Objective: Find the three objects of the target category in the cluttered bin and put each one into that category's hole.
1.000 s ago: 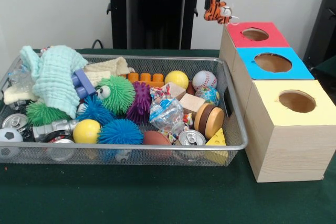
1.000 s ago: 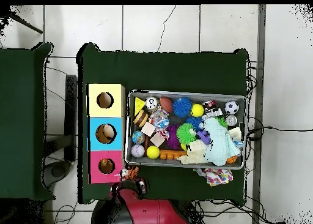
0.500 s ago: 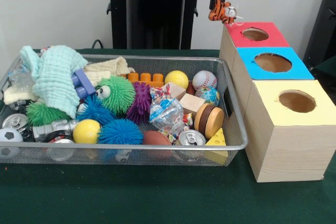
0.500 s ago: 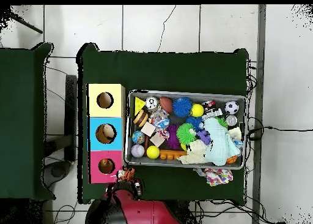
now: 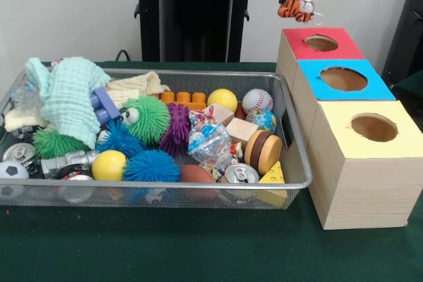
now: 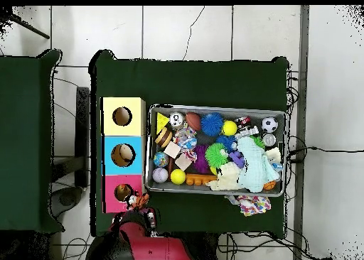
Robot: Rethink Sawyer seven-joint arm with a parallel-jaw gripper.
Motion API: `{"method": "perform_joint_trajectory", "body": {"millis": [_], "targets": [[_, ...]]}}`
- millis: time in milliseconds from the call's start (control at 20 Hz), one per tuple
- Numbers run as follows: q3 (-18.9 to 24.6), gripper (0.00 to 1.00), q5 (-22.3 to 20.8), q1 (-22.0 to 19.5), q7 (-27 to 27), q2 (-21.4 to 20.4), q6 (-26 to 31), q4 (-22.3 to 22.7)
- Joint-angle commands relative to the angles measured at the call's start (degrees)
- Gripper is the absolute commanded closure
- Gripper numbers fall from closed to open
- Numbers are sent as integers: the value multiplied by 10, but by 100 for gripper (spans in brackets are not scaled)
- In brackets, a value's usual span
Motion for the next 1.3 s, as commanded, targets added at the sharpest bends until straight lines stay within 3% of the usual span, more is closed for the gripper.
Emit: {"method": "perform_joint_trajectory", "body": {"millis": [50, 1000, 1300], "targets": [[-20, 100, 35, 11, 143, 21, 44, -12], [-34, 100, 75, 51, 142, 29, 62, -35], [-41, 100, 86, 64, 142, 49, 64, -56]]}}
